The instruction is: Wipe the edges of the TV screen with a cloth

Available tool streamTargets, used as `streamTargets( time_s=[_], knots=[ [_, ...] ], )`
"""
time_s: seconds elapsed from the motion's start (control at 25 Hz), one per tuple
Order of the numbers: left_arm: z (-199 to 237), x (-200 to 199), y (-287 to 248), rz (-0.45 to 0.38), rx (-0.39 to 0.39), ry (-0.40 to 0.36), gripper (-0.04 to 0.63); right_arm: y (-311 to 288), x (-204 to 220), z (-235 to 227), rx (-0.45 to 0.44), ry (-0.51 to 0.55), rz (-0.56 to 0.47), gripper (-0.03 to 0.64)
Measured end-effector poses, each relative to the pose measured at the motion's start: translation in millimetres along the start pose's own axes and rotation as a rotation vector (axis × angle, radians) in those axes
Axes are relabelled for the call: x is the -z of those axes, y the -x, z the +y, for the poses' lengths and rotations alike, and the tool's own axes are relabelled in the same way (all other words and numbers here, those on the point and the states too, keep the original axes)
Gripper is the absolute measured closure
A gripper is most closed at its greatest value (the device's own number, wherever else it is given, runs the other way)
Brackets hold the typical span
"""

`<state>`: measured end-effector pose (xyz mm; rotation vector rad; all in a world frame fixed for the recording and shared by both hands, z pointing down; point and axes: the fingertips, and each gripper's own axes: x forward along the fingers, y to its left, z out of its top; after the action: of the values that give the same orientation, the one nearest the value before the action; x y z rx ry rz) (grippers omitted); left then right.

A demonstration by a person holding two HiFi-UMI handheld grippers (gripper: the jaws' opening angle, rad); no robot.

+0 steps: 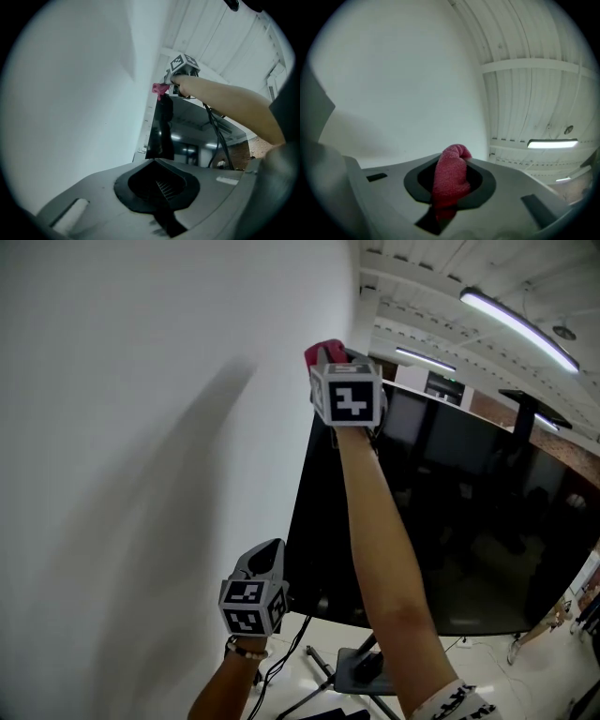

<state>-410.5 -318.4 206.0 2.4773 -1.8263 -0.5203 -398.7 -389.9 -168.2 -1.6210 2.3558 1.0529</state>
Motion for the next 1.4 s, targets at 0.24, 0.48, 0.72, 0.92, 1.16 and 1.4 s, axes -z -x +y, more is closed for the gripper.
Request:
streamTargets(
  time_s=[0.24, 0.48, 0.72, 0.92, 1.16, 1.4],
  knots=[
    [-6.0, -5.0, -7.1, -0.011, 0.038, 0.013, 0.595, 12.4, -23.4, -30.2, -0.144, -0.029, 0.001, 0.554],
    [-28.6, 1.2, -17.6, 0.0, 0.104, 0.041, 0.595, 0.7, 9.2, -12.4, -0.259, 0.097, 0.199, 0.554],
    [-33.4, -4.1, -20.0, 0.002, 0.147, 0.046, 0.595, -2.0, 22.7, -9.4, -0.214, 0.232, 0.313, 0.554],
    [-30.2, -11.0, -10.5, -0.01, 0.165, 0.051, 0.595, 14.6, 22.9, -17.0, -0.194, 0.251, 0.34, 0.554],
    [-63.3, -11.3, -22.0, 0.0, 0.238, 0.052, 0.595, 35.9, 36.5, -54.7, -0.138, 0.255, 0.351, 0.554],
    [-111.8, -14.9, -52.0, 0.015, 0.293, 0.059, 0.595, 70.9, 61.4, -123.0, -0.095, 0.211, 0.353, 0.554]
  ],
)
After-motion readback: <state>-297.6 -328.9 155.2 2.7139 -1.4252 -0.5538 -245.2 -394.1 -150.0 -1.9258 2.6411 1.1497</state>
